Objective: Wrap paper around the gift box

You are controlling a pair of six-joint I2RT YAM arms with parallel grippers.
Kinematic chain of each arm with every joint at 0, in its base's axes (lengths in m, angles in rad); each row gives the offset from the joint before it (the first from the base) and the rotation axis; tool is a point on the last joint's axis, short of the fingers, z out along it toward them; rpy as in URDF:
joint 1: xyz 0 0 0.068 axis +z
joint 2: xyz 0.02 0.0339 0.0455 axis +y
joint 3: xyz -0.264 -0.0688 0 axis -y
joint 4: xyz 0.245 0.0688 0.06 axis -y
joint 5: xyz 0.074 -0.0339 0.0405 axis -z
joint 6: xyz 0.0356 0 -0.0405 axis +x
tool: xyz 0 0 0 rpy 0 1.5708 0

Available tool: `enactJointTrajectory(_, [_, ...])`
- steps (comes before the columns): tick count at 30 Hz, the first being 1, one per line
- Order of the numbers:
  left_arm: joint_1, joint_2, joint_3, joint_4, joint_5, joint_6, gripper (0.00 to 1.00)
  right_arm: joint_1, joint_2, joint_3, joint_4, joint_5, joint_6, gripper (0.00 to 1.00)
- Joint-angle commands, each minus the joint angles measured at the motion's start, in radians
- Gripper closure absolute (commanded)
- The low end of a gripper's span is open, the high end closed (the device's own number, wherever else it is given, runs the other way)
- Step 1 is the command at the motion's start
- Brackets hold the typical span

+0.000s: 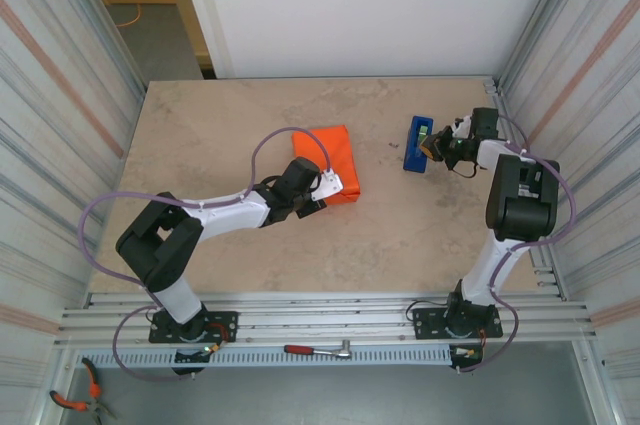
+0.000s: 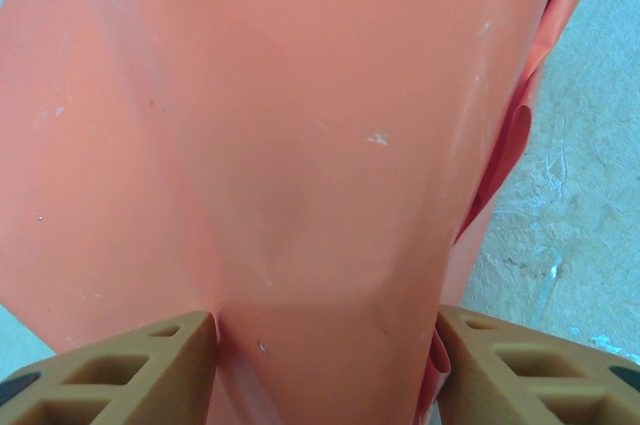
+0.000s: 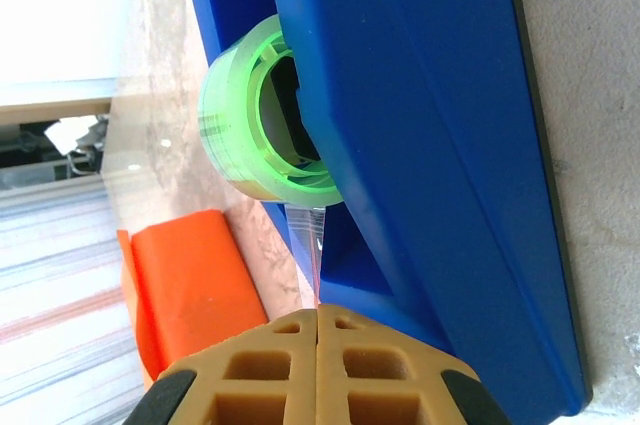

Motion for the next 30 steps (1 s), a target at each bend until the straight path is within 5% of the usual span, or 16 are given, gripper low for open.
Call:
enactJointTrajectory(1, [-0.009,0.018,0.001,-0.067,0.036,-0.02,0.43,0.0,-0.082,-0.035,0.077,-0.065,0.077,1.0])
enactJointTrajectory(30, [-0.022,0.023,0.0,-0.071,0.032,-0.011,0.43,0.018,-0.279,-0.38,0.196,-0.003,0.182,1.0])
